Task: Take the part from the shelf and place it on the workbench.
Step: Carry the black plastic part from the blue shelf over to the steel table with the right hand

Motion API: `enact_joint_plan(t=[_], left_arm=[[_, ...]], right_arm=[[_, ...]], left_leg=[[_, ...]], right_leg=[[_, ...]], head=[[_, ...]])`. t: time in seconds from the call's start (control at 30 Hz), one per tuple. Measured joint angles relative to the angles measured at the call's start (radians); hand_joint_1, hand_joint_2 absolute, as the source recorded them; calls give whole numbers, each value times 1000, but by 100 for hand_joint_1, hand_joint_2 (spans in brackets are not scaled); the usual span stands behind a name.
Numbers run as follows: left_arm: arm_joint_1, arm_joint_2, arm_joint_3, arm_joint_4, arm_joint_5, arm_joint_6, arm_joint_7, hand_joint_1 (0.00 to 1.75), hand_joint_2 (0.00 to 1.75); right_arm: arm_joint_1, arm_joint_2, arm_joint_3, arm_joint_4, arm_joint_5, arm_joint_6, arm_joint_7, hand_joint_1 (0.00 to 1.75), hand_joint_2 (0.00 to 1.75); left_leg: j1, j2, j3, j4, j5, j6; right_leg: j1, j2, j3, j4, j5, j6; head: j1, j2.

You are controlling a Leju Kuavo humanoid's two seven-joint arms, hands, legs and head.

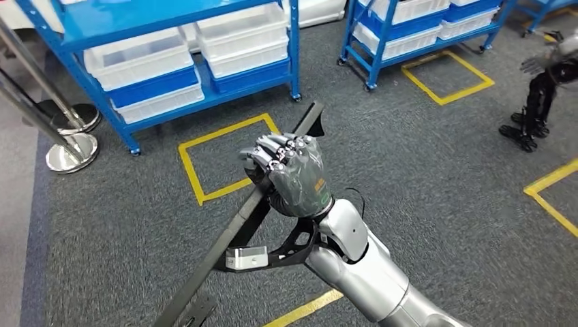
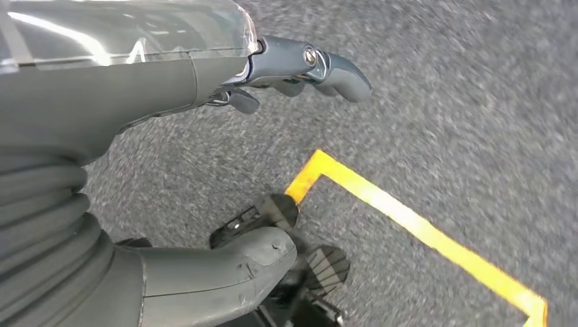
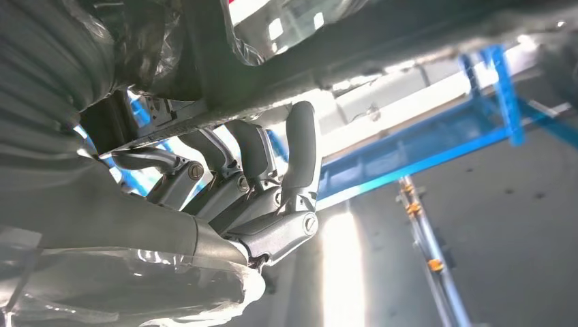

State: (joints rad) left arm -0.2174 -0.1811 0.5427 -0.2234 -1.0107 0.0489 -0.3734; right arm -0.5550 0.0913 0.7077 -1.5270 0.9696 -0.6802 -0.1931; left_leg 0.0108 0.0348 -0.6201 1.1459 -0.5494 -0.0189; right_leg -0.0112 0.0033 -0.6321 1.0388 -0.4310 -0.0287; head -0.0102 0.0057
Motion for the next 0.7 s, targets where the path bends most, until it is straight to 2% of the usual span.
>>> enact_joint_plan(t=[0.03,0.07,0.1,0.13,0.17,0.23,0.3,0.33,0.37,0.4,0.43,0.47,0.5,0.53,0.57,0.6,0.63,0.67,0.7], left_arm=[[2,-1,0,0,-3,-2,-1,0,175],[5,-2,0,0,-6,-3,-2,0,175],[7,-4,-1,0,-10,-4,-3,0,175],[8,-6,-1,0,-12,-6,-4,0,175],[8,-7,-2,0,-14,-8,-5,0,175],[7,-10,-3,0,-16,-13,-5,0,175],[7,-10,-5,0,-17,-19,-5,0,175],[8,-10,-6,0,-19,-22,-4,0,175],[9,-10,-8,0,-22,-26,-4,0,175],[9,-10,-11,0,-24,-30,-4,0,175],[9,-9,-13,0,-26,-33,-5,0,175],[9,-8,-15,0,-26,-35,-6,0,175],[10,-7,-16,0,-23,-35,-8,0,175],[11,-6,-17,0,-19,-36,-9,0,175],[14,-5,-16,0,-13,-36,-10,0,175],[16,-3,-16,0,-5,-36,-11,0,175],[18,-2,-16,0,0,-37,-12,0,175],[20,-1,-16,0,5,-38,-12,0,175],[21,0,-15,0,8,-41,-13,0,175]], right_arm=[[0,0,0,0,0,0,0,175,175],[1,0,0,0,0,0,0,175,175],[2,0,1,0,0,0,0,175,175],[3,0,1,0,0,0,0,175,175],[2,-1,1,0,0,0,0,175,175],[-2,-1,1,0,0,0,1,175,175],[-6,-1,0,-1,3,1,3,175,175],[-6,-2,0,-2,6,1,4,175,175],[-4,-2,0,-3,11,1,6,175,175],[0,-4,0,-5,17,1,7,175,175],[3,-5,-1,-7,25,2,10,175,175],[5,-6,-1,-9,33,4,12,175,175],[8,-8,-1,-10,38,5,14,175,175],[9,-8,-1,-9,39,7,15,175,175],[11,-8,-1,-7,37,8,15,175,175],[13,-8,0,-5,33,9,15,175,175],[14,-8,0,-2,29,10,15,175,175],[13,-7,1,0,26,11,14,175,175],[12,-6,2,2,24,13,14,175,175]], left_leg=[[0,-14,-30,66,-30,-2],[1,-21,-56,120,-48,-2],[0,-25,-69,146,-48,-2],[0,-28,-65,135,-28,1],[0,-33,-44,88,6,4],[2,-77,13,-40,67,15],[1,-117,43,-112,84,23],[0,-119,46,-118,83,25],[-1,-108,50,-126,86,28],[0,-94,54,-135,92,32],[1,-79,59,-146,98,37],[2,-63,63,-157,104,41],[2,-48,65,-162,107,45],[0,-33,65,-164,107,48],[-2,-18,63,-162,106,49],[-2,-3,62,-160,104,49],[-2,12,61,-157,102,48],[-1,25,60,-152,99,45],[-1,37,59,-147,95,41]], right_leg=[[1,12,-2,0,1,-2],[2,25,-3,1,2,-3],[3,40,-5,2,3,-3],[3,54,-5,4,3,-3],[3,68,-5,6,3,-3],[3,93,-7,9,5,0],[-2,117,-15,11,10,11],[-5,130,-20,8,15,19],[-7,144,-23,4,20,27],[-7,142,-25,2,22,33],[-3,121,-31,13,13,37],[1,91,-46,42,-6,39],[3,53,-70,93,-36,40],[3,26,-100,154,-69,42],[1,14,-128,212,-92,45],[-2,6,-143,246,-100,47],[-6,0,-139,244,-90,49],[-10,-9,-116,208,-67,52],[-12,-27,-78,146,-39,53]], head=[[0,0],[0,0],[0,0],[0,0],[0,0],[0,0],[0,0],[0,0],[-1,0],[0,0],[1,0],[2,0],[2,0],[3,0],[3,0],[3,0],[3,0],[3,0],[4,0]])
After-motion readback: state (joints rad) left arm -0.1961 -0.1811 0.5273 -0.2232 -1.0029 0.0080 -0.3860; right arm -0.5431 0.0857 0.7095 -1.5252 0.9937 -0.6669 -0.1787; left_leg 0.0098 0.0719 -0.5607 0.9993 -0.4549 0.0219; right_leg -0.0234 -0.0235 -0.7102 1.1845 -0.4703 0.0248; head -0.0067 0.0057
